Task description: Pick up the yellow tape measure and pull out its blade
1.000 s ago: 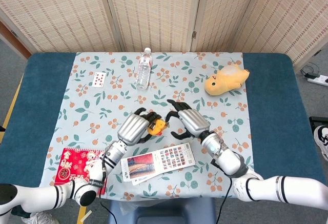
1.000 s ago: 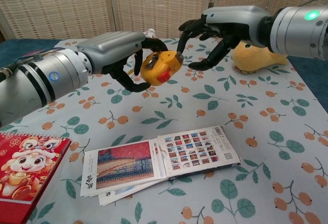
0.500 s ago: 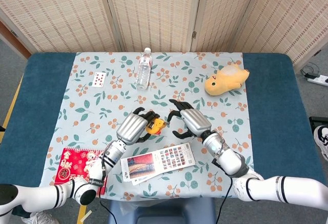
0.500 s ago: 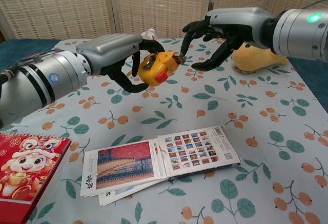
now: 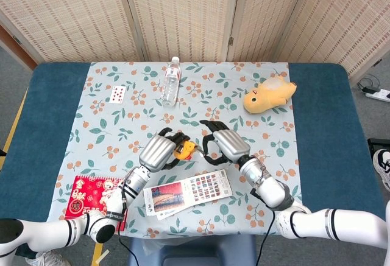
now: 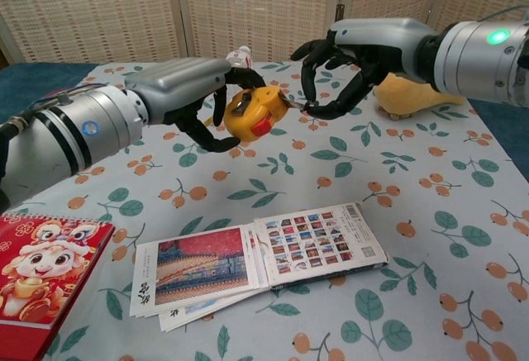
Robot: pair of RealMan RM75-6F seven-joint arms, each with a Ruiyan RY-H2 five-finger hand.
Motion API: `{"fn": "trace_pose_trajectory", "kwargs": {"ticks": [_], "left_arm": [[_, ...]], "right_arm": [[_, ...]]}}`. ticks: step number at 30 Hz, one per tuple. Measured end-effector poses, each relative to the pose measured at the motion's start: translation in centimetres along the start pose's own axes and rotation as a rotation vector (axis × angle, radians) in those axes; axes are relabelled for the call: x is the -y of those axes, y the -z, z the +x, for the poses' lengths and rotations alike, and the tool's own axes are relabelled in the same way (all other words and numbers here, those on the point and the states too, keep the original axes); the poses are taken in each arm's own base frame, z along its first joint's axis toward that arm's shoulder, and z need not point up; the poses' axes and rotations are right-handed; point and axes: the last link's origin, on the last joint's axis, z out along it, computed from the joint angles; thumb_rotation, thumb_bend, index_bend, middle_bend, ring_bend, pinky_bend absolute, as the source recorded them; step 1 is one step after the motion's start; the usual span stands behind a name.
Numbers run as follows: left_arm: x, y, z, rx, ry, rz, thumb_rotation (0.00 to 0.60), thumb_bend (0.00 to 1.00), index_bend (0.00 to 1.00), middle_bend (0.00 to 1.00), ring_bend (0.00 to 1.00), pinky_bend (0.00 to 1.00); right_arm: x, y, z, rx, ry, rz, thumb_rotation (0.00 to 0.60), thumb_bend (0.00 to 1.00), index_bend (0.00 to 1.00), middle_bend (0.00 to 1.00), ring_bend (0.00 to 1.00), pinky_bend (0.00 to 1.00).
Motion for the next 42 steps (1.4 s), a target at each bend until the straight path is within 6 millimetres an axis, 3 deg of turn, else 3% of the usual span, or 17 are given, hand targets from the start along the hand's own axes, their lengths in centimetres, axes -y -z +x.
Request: {"fn": "trace_pose_trajectory", "kwargs": {"ticks": [11,21,30,42], "left_arm": [[0.9,0.2,-0.2,0.0,-0.029,0.007,0.6,0.44,0.6,0.57,0.54,0.22],[4.4,0.7,-0.6,-0.011,-0.117,0.04,0.6,0.44,0.6,0.57,0.54,0.22],[8.7,1.5,-0.8,-0.042,-0.146,0.086,0.6,0.44,0.6,0.57,0.54,0.22],[12.1,2.4,-0.6,-0.075,-0.112,0.094,0.6,0.44,0.6,0.57,0.54,0.21]], "right_arm": [[-0.2,-0.3,-0.1,-0.024,0.009,-0.01,0.6,0.39,0.7,0.12,0.04,0.0],[-1.2,0.7,0.5,-0.023,-0.021,-0.03,0.6,0.4,0.71,0.12,0.03,0.0],[-2.5,2.9,1.9,-0.033,-0.077,-0.044,0.6,0.39,0.72,0.12,0.03,0.0],[-4.0,6.6,3.2,-0.048,-0.099,-0.043,0.6,0.39,0.73,0.14,0.03,0.0]]}}
